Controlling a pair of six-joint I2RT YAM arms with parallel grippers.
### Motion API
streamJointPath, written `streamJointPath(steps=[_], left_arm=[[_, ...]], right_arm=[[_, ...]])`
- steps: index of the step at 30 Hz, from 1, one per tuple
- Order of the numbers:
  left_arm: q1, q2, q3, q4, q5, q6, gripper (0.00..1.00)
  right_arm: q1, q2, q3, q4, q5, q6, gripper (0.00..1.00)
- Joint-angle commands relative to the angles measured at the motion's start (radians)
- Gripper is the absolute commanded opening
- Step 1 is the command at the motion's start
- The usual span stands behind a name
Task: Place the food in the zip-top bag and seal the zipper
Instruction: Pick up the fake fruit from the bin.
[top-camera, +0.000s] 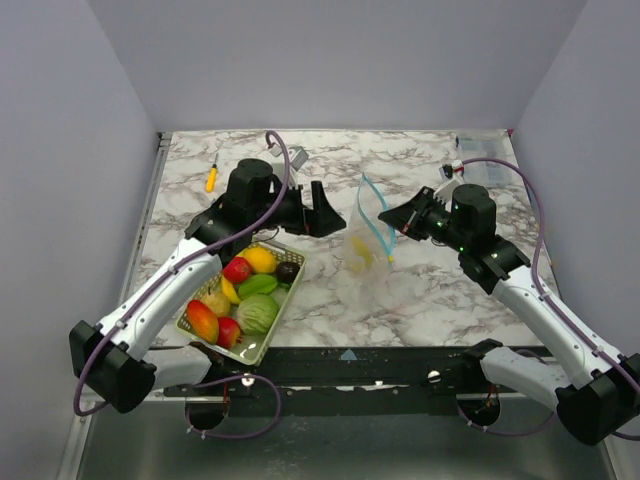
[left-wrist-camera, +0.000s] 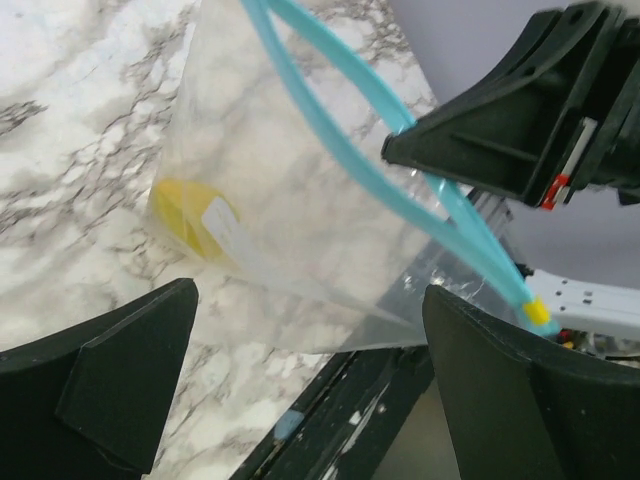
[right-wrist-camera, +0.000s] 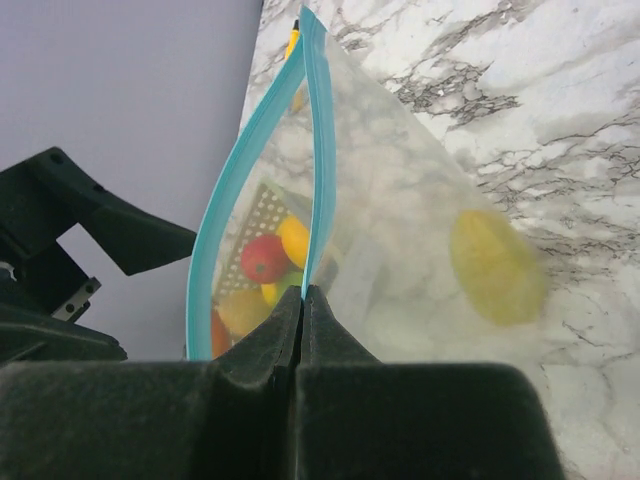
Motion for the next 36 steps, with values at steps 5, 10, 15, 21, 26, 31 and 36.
streamJointPath(steps=[5,10,15,21,26,31,36], left_arm=[[0.021,-0.188,-0.160,-0.239,-0.225,0.163,0.96],[0.024,-0.255,-0.286,-0.287,-0.386,0.158,0.95],[0.041,-0.206,-0.356,-0.268,-0.483,0.062,0.91],[0.107,-0.085,-0.404,-0.151,-0.458,-0.133,0.81],[0.167,-0.013,-0.436,-0.083,-0.443,-0.280,0.75],[0.171,0.048,-0.441,-0.059,-0.408,-0.327,0.73],[0.171,0.077,-0.450,-0.041,-0.370,-0.340,0.70]], right_arm=[[0.008,0.013,0.006,0.006,0.019,-0.031,0.01],[0.008,0.018,-0.001,0.006,0.020,-0.037,0.01],[0.008,0.015,-0.001,0.002,0.028,-0.044,0.01],[0.009,0.000,-0.001,-0.019,0.041,-0.050,0.01],[0.009,-0.023,-0.004,-0.046,0.070,-0.058,0.01],[0.009,-0.027,-0.004,-0.052,0.076,-0.063,0.00],[0.009,-0.017,-0.004,-0.048,0.075,-0.066,0.01]])
